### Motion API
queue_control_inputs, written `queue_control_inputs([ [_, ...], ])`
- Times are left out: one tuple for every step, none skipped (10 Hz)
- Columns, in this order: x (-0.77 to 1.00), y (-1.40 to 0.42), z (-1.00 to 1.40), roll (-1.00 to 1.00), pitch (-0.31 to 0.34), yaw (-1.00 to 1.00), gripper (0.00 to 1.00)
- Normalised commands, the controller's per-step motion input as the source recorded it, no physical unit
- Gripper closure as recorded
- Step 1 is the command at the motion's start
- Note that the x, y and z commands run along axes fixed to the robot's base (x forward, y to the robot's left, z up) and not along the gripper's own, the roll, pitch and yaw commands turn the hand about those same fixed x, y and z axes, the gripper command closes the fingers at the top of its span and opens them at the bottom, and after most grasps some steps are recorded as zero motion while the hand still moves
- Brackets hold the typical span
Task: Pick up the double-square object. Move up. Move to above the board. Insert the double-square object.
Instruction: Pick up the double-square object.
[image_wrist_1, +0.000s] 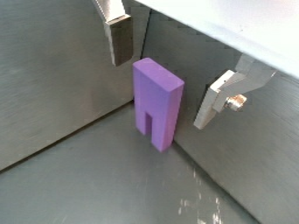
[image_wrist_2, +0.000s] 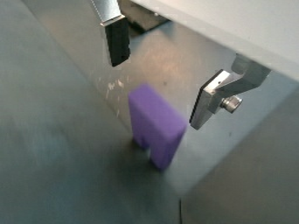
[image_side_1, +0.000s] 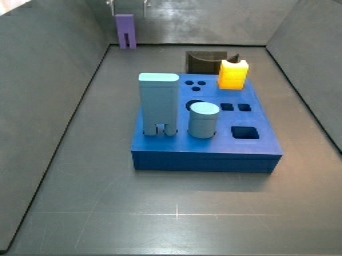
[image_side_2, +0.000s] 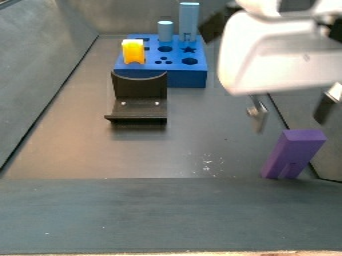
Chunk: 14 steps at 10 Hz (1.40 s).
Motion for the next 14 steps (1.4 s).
queue_control_inputs([
  [-0.24, 0.13, -0.06, -0.01, -0.083, 0.00, 0.00],
  [-0.10, 0.07, -0.12, -0.05, -0.034, 0.00, 0.00],
  [0.04, 0.18, -0.28, -0.04, 0.000, 0.00, 0.00],
  [0.33, 0.15, -0.33, -0.04, 0.000, 0.00, 0.00],
  [0.58, 0.19, -0.36, -0.14, 0.051, -0.03, 0.00],
  [0.35, 0.23, -0.33, -0.33, 0.000, -0.06, 0.00],
  [0.16, 0.01, -0.23, -0.26, 0.000, -0.08, 0.00],
  [0.05, 0.03, 0.00, -0.05, 0.074, -0.02, 0.00],
  [0.00, 0.03, 0.00, -0.02, 0.000, 0.00, 0.00],
  [0.00, -0.04, -0.12, -0.12, -0.051, -0.03, 0.00],
  [-0.04, 0.00, -0.07, -0.39, -0.166, -0.05, 0.00],
  [-0.07, 0.02, 0.00, -0.28, -0.131, -0.06, 0.00],
  [-0.13, 0.12, 0.00, -0.26, -0.206, -0.22, 0.00],
  [-0.14, 0.13, -0.05, -0.26, -0.197, -0.26, 0.00],
])
